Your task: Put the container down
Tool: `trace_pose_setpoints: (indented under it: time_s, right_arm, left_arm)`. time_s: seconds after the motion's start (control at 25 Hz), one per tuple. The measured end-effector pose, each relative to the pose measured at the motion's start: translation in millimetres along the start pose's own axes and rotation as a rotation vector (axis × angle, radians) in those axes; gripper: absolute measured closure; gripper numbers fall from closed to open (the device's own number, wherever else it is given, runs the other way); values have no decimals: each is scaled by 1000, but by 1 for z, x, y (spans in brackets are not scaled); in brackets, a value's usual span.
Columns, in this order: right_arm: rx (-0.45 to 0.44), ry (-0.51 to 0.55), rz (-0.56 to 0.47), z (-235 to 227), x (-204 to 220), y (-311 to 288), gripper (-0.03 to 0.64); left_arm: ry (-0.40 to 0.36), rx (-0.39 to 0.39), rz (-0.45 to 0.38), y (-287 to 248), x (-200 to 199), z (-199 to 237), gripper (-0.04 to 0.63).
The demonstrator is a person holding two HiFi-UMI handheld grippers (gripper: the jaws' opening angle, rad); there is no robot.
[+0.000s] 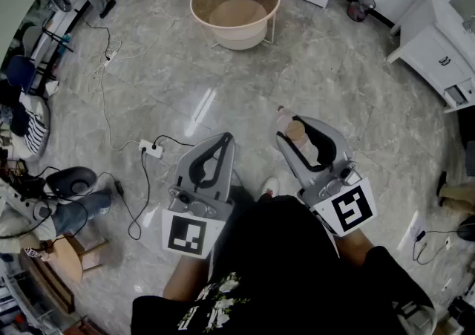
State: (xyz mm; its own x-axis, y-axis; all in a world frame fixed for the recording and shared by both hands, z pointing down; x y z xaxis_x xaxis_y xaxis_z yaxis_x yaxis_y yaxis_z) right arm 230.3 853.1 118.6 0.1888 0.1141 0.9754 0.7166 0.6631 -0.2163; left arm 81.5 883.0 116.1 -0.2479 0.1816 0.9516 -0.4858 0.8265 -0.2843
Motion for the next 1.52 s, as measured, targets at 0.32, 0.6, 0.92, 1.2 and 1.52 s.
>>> trace_pose_setpoints:
  time_s: [0.32, 0.6, 0.92, 1.2, 1.52]
  right_arm:
    - [-11, 8, 20, -1, 5, 24, 485]
    - [-29, -8, 13, 1, 12, 36, 485]
    - [-16, -4, 23, -8, 14, 26, 485]
    - [31, 18, 14, -26, 3, 3, 484]
    - [41, 19, 6, -54, -13, -56, 483]
  left_arm:
    - [-11, -1, -28, -1, -9, -26, 580]
    - [-3, 0, -14, 2, -5, -42, 580]
    - [16, -16, -10, -7, -1, -22, 580]
    - [24, 18, -27, -37, -6, -8, 580]
    - [24, 44, -40, -88, -20, 30, 580]
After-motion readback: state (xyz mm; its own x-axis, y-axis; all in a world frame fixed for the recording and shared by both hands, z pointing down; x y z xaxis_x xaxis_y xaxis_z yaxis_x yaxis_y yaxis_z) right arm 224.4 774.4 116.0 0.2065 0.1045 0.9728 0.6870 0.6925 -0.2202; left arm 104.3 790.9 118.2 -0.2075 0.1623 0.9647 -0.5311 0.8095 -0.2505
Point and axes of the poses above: the fingertips, and each gripper's own axes: y backward along the fingers, z to its left, x out of its underside, the point moved 5 cm from there along y, backward along the fingers, and after that the axes turned 13 degrees about z, right-handed, at the moved point
